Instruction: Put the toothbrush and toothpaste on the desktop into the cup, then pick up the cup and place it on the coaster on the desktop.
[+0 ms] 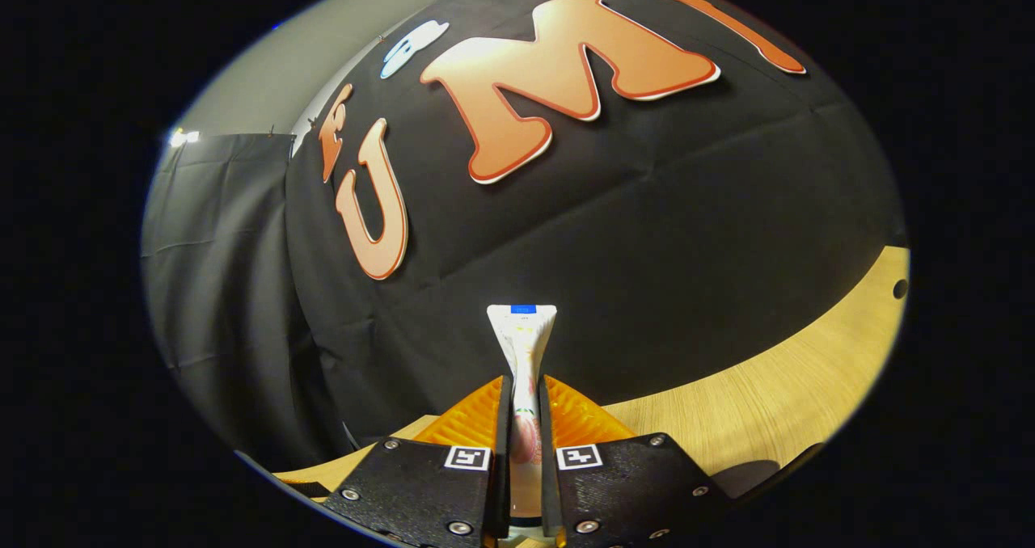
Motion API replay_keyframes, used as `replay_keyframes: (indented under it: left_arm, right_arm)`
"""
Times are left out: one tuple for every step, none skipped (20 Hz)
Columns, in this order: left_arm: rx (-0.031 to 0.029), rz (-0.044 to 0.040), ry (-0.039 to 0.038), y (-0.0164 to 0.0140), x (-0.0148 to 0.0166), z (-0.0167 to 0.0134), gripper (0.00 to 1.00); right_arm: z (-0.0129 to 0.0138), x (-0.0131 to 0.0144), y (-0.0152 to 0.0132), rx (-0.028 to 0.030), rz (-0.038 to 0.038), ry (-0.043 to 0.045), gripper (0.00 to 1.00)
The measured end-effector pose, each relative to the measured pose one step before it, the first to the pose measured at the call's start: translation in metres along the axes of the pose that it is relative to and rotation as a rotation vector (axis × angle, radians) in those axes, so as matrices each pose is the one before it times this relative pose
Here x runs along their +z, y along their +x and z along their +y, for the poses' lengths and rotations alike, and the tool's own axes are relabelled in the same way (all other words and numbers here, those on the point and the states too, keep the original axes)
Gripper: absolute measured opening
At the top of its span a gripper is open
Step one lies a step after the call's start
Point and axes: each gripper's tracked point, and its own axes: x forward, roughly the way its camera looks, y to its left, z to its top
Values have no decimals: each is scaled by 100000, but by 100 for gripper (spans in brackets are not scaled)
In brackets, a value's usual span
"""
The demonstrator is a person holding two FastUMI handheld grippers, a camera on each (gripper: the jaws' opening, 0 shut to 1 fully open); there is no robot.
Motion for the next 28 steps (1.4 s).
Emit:
replay_keyframes:
  left_arm:
    - [-422, 612, -469, 1, -206, -99, 98]
    - [-415, 480, -380, 2, -115, -169, 98]
    - [-200, 401, 70, 175, -242, -179, 98]
    - [311, 345, 475, 152, -87, 35, 98]
    - [137, 392, 442, -56, -129, -5, 98]
    - [-46, 52, 42, -49, 46, 0, 98]
    - [-222, 115, -166, 44, -9, -86, 98]
    - [-217, 434, 1, 11, -199, -190, 98]
    - [39, 649, 433, -2, -139, -53, 98]
    - [172, 495, 515, 59, -84, -61, 98]
    - [-77, 370, 266, 75, -132, -54, 98]
    - [39, 242, -59, 11, -13, -112, 98]
    - [-204, 272, -251, 31, -151, -75, 98]
    - [-534, 162, -747, 43, -161, -70, 98]
    - [-815, 454, -663, -27, -77, -116, 98]
    - [-975, 620, -571, -96, -298, -259, 98]
    - [-1039, 1120, -397, 58, -366, -378, 98]
    - [-1069, 1141, -330, -90, -391, -443, 98]
    - [-1082, 1009, 234, -70, -191, -423, 98]
    - [-185, 200, 263, 28, 96, -532, 98]
    - [-744, -339, 375, -38, 316, -522, 98]
    - [-636, -212, 37, 1, 117, -503, 98]
    - [-810, -643, 154, -13, 379, -540, 98]
    - [-997, -409, 502, -10, 523, -733, 98]
    - [-474, -692, 1519, -220, 609, -636, 98]
    - [464, -732, 1707, -266, 540, -350, 97]
    - [102, -2570, 806, 12, 1161, -464, 97]
    - [-1094, -1719, 378, -35, 816, -626, 97]
  right_arm:
    - [90, -411, 368, 0, 204, -462, 15]
    - [107, -451, 317, 67, 531, -1013, 15]
    - [19, -514, 72, -314, 569, -1080, 16]
    - [19, -193, 68, -34, 346, -770, 15]
    - [-45, -241, 10, -509, 419, -486, 15]
    - [-117, -333, 55, -504, 776, -610, 18]
    - [397, 35, -118, 1683, -239, -948, 18]
    - [-103, 72, 16, -649, 181, -2315, 20]
    - [-75, 292, -292, 704, 374, -2927, 22]
    - [225, 60, -193, 1278, 1028, -2089, 32]
    - [-52, -68, -793, 341, 1656, -2892, 35]
    - [72, 196, -512, 271, 1473, -2526, 37]
    - [-135, 70, -927, 197, 1221, -2531, 38]
    - [-69, 143, -777, 67, 605, -2476, 31]
    - [-60, 170, -880, 70, 523, -2646, 45]
    - [-20, 231, -969, 11, 326, -2574, 48]
    - [3, 293, -1039, 480, 103, -2450, 50]
    - [-50, 366, -1070, 145, -83, -2236, 54]
    - [-111, 445, -1081, 219, -276, -2227, 57]
    - [-227, 554, -1134, -252, -487, -1825, 62]
    - [-264, 612, -1060, -148, -915, -1337, 66]
    - [-375, 736, -1112, -384, -1021, -727, 73]
    - [-367, 608, -1038, -509, -916, -378, 76]
    - [-354, 742, -1044, -281, -1167, -515, 80]
    - [-509, 717, -942, -1055, -1147, -672, 81]
    - [-603, 797, -972, -1087, -1490, -602, 83]
    - [-533, 739, -873, -746, -1189, -734, 84]
    - [-538, 541, -915, -743, -684, -976, 84]
